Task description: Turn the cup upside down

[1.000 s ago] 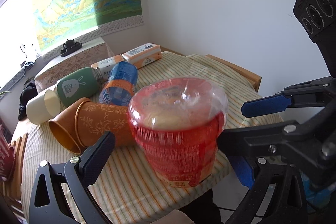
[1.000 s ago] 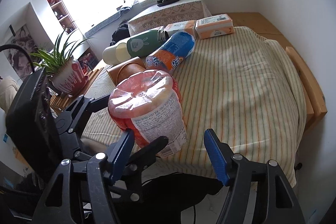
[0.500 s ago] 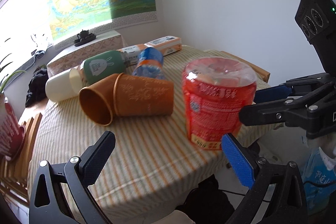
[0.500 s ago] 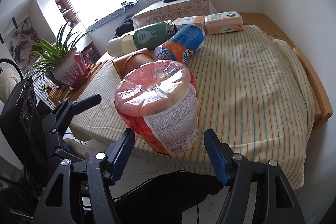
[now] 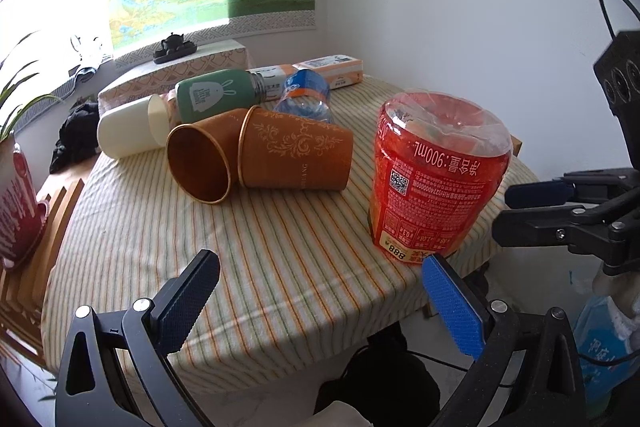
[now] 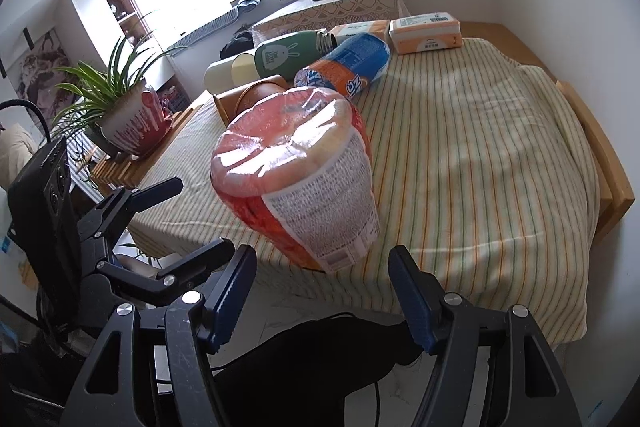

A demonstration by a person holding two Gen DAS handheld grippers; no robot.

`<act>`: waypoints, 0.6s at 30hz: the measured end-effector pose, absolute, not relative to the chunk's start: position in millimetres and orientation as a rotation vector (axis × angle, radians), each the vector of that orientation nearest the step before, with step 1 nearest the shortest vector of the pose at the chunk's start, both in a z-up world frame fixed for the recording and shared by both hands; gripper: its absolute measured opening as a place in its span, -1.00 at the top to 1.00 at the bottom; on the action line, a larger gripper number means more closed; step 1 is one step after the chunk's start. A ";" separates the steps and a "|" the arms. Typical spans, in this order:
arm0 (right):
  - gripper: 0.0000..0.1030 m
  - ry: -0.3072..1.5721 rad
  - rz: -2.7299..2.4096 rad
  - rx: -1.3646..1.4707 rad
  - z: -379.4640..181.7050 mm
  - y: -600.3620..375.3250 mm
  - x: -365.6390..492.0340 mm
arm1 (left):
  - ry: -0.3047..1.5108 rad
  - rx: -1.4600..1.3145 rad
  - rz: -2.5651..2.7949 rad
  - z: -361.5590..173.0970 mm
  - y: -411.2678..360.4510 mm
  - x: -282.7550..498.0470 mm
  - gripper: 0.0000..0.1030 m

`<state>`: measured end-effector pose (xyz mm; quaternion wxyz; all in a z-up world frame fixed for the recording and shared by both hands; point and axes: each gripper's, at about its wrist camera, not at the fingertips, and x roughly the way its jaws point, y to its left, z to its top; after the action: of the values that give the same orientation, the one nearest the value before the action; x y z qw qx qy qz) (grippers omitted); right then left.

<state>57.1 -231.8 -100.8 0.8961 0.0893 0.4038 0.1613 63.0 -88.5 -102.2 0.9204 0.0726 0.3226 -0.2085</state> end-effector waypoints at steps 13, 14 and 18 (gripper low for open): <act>-0.27 0.584 0.181 0.103 -59.3 -232.4 -2.4 | 0.540 0.044 -0.298 -47.7 -71.5 22.8 -0.99; -0.28 0.561 0.171 0.107 -55.6 -233.4 -6.0 | 0.523 0.041 -0.289 -42.3 -71.2 19.0 -0.99; -0.35 0.476 0.118 0.107 -45.5 -234.0 -19.8 | 0.466 0.021 -0.262 -22.6 -70.6 3.9 -0.99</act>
<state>-19.8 -234.0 -45.5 0.9686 0.0529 0.2356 0.0584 3.9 -70.6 -22.6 0.9644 0.0103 0.2304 -0.1295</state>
